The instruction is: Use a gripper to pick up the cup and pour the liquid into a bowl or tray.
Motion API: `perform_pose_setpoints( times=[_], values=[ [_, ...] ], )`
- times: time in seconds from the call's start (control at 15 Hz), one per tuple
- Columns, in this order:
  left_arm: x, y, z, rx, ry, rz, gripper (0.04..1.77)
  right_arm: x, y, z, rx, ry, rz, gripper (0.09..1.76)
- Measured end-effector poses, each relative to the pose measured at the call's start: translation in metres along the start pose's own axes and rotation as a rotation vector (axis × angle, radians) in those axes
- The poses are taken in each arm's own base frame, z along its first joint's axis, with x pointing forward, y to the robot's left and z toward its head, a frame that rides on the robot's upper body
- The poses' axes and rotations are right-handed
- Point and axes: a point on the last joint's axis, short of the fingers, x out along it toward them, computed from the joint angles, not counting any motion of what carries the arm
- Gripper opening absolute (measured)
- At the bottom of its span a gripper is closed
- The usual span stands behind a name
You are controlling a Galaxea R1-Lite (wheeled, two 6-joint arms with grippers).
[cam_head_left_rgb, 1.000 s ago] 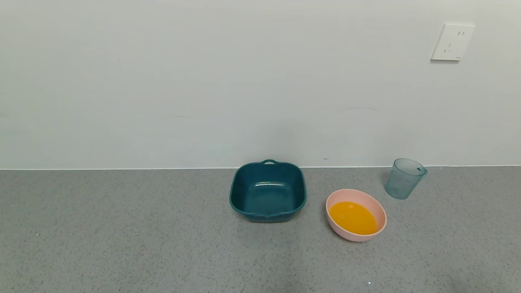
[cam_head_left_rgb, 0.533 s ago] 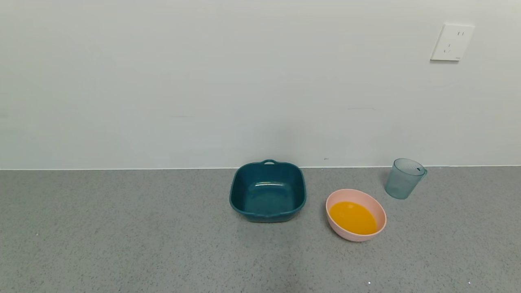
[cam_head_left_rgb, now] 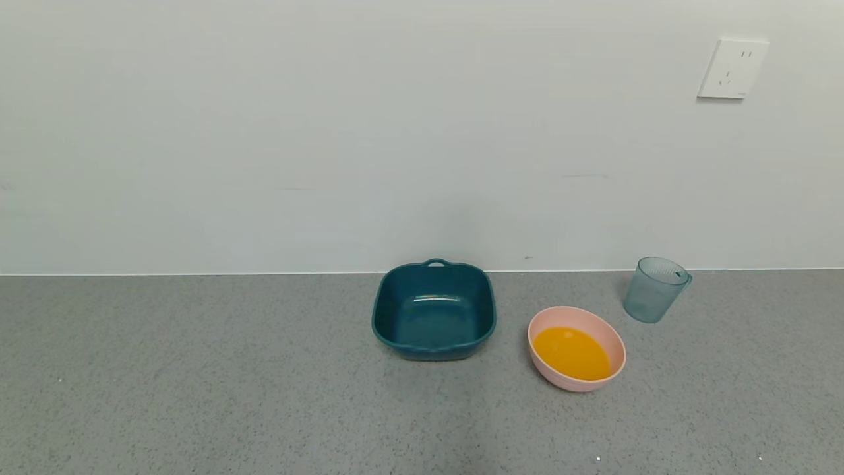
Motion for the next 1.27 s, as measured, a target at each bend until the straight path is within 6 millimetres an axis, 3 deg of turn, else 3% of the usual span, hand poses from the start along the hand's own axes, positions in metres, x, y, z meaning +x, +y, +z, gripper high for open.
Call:
perform_pose_setpoints(
  times=[0.27, 0.53, 1.27],
  values=[
    [0.0, 0.0, 0.0, 0.0, 0.0, 0.0, 1.72, 0.015, -0.002, -0.039, -0.016, 0.045, 0.0, 1.7],
    [0.0, 0.0, 0.0, 0.0, 0.0, 0.0, 1.72, 0.022, -0.002, -0.06, -0.022, 0.054, 0.007, 1.7],
    [0.0, 0.0, 0.0, 0.0, 0.0, 0.0, 1.72, 0.024, -0.003, -0.07, -0.029, 0.098, 0.019, 1.7]
  ],
)
